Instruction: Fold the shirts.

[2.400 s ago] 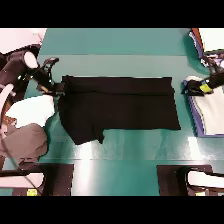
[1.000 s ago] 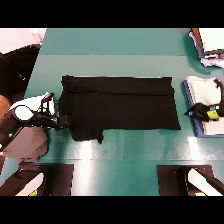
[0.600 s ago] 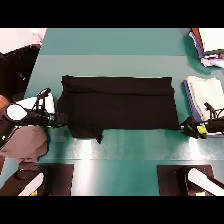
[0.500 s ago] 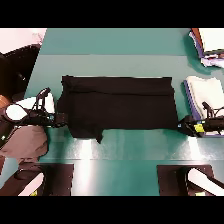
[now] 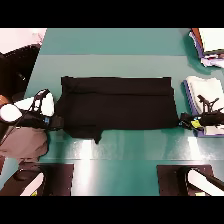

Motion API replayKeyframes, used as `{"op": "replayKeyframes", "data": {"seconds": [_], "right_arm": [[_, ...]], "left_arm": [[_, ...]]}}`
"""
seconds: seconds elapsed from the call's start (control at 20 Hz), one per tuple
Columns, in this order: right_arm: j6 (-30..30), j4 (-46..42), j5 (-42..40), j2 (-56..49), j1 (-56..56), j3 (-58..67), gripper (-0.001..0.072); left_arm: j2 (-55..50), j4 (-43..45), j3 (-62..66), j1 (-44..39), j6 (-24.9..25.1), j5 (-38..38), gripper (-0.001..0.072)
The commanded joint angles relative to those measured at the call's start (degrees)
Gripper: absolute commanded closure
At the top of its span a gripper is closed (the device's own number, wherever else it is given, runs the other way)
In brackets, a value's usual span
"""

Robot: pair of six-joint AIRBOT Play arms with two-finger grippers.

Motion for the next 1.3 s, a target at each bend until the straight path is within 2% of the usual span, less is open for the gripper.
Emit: {"op": "replayKeyframes", "data": {"seconds": [0.0, 0.15, 0.3, 0.7, 0.9, 1.05, 1.1, 1.15, 1.2, 1.25], "right_arm": [[-0.02, -10.21, 12.15, 8.52, 1.05, 2.01, 0.0696], [1.68, -13.97, 15.04, 18.01, 1.05, 2.45, 0.0696], [1.70, -13.57, 12.87, 19.50, 2.40, 6.32, 0.0696], [2.36, -13.42, 4.72, -6.29, 12.33, 26.38, 0.0696], [2.38, -12.48, 5.07, -17.49, 12.72, 35.06, 0.0695], [2.32, -7.32, 4.98, -23.52, 11.28, 40.04, 0.0694], [2.25, -4.66, 4.98, -25.46, 10.54, 41.68, 0.0672], [2.14, -1.92, 4.98, -27.02, 9.75, 43.06, 0.0494], [2.08, 0.92, 5.01, -28.33, 8.81, 44.30, 0.0299], [1.33, 3.48, 5.42, -29.20, 7.74, 45.20, 0.0279]], "left_arm": [[7.56, 3.41, 1.05, 0.02, -1.11, -12.44, 0.0682], [9.99, 2.25, 2.23, 0.02, -2.12, -16.90, 0.0682], [9.11, 3.39, 4.44, 0.02, -2.05, -8.46, 0.0682], [-18.99, 5.51, 19.23, 0.02, 2.34, 10.78, 0.0681], [-30.93, 5.51, 29.00, 0.02, 3.67, 15.10, 0.0680], [-35.58, 5.27, 31.52, 0.02, 4.39, 17.00, 0.0680], [-36.20, 4.98, 31.52, 0.02, 4.39, 17.27, 0.0678], [-36.35, 4.96, 31.52, 0.02, 4.39, 17.27, 0.0630], [-36.35, 4.96, 31.52, 0.02, 4.22, 17.31, 0.0378], [-36.33, 5.03, 31.69, 0.02, 4.17, 16.94, 0.0153]]}}
